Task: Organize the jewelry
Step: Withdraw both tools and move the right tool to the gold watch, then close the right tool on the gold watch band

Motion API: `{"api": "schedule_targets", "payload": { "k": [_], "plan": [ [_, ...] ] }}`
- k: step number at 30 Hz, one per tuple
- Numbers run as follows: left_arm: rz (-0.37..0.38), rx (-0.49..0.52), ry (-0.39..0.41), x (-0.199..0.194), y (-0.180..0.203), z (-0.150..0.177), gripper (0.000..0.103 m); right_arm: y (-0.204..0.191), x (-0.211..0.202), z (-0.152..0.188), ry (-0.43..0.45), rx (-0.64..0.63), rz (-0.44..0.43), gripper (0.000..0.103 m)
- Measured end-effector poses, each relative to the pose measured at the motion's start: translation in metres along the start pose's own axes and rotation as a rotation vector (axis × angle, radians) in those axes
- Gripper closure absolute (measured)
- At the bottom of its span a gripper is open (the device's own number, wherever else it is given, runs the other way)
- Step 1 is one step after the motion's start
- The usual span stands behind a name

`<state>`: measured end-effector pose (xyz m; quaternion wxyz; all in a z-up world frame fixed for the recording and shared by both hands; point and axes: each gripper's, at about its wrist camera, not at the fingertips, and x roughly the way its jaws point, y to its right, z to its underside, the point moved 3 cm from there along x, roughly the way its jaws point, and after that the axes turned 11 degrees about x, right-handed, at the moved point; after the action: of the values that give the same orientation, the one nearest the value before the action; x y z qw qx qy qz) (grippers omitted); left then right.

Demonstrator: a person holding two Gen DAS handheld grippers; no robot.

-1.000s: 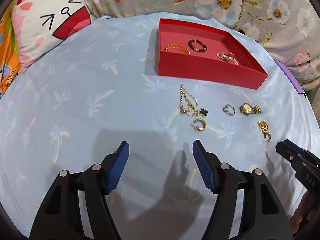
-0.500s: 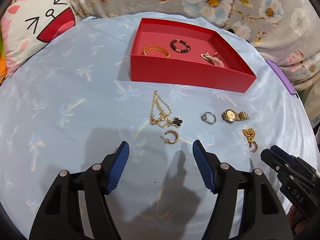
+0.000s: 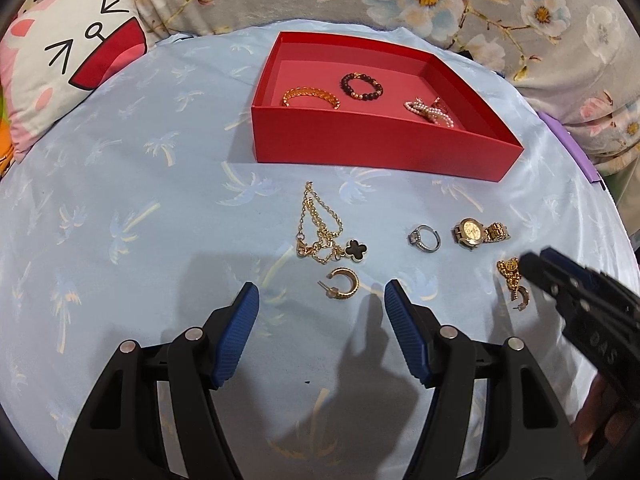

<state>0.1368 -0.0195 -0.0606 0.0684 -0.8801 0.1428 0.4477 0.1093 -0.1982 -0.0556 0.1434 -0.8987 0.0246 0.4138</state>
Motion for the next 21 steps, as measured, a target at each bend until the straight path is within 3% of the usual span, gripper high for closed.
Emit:
{"api": "schedule_targets", "payload": {
  "k": [9,12,21],
  "plan": [
    [0.001,0.007,0.001,-0.001,-0.003,0.003,0.04,-0.014,0.036,-0.027,-0.05,-0.037,-0.07,0.067],
    [0.001,0.006,0.001,-0.002,-0.005,0.003,0.04,-0.014,0.04,-0.024,-0.084,-0.028,-0.103,0.062],
    [-0.001,0.001,0.004,-0.004,-0.007,0.006,0.04,-0.013,0.021,0.002,-0.137,-0.008,-0.145,0.061]
  ]
}}
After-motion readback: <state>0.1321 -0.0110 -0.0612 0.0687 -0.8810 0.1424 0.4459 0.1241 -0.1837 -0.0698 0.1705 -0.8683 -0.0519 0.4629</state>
